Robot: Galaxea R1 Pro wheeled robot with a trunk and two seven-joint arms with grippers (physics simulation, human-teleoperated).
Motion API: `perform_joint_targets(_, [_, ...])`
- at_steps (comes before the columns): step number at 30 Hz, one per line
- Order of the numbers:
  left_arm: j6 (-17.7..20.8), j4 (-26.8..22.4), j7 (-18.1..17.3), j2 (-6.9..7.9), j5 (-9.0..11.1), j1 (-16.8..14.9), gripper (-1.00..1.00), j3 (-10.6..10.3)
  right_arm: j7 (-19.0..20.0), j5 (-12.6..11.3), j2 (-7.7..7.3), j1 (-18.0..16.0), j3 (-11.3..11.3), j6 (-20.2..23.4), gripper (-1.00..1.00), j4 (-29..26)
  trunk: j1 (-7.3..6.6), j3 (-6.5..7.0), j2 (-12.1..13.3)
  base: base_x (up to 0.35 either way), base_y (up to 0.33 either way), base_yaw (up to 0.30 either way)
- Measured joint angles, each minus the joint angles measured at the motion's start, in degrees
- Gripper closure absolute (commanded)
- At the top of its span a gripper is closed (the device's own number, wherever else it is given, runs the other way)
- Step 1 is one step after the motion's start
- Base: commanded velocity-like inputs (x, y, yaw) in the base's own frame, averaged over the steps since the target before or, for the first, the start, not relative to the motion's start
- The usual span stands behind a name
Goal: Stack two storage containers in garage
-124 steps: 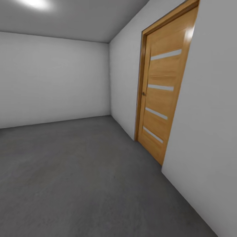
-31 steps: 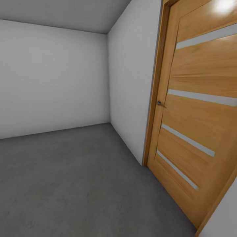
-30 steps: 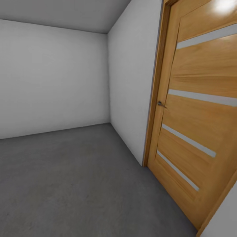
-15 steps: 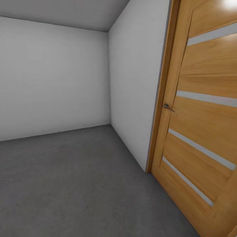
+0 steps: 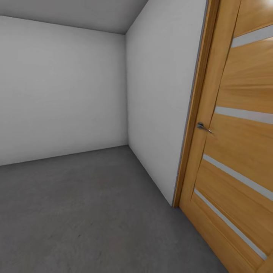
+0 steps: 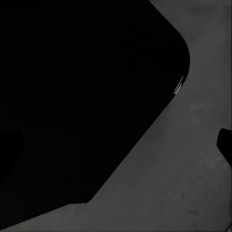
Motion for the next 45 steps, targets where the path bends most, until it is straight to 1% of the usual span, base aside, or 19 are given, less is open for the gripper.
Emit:
perform_joint_targets(16, [-0.05, 0.00, 0.00, -0.05, 0.00, 0.00, -1.00, 0.00, 0.00, 0.00, 0.00, 0.00, 0.00, 0.00, -1.00, 0.00, 0.00, 0.00, 0.00, 0.318, 0.073, 0.000])
perform_joint_targets(20, [-0.05, -0.01, 0.00, -0.02, -0.01, 0.00, -1.00, 0.00, 0.00, 0.00, 0.00, 0.00, -0.01, 0.05, -1.00, 0.00, 0.01, 0.00, 0.00, 0.272, 0.019, -0.117])
perform_joint_targets(21, [-0.05, -0.01, 0.00, -0.01, -0.01, 0.00, -1.00, 0.00, 0.00, 0.00, 0.00, 0.00, -0.01, 0.06, -1.00, 0.00, 0.01, 0.00, 0.00, 0.099, 0.004, -0.215])
perform_joint_targets(25, [-0.09, 0.00, -0.01, -0.01, 1.72, 0.00, -1.00, -0.06, 0.02, 0.00, 0.00, 0.00, -0.01, 0.08, -1.00, 0.00, 0.03, 0.00, 0.00, 0.038, 0.002, -0.233])
perform_joint_targets(29, [-0.11, 0.00, -0.01, 0.00, 2.60, 0.00, -1.00, -0.08, 0.02, 0.00, 0.00, 0.00, -0.01, 0.08, -1.00, 0.00, 0.03, 0.00, 0.00, 0.008, 0.000, -0.242])
perform_joint_targets(45, [-0.13, 0.00, -0.01, 0.00, 2.92, 0.00, -1.00, -0.09, 0.07, 0.00, 0.00, 0.00, -0.01, 0.08, -1.00, 0.00, 0.04, 0.00, 0.00, 0.000, 0.000, -0.244])
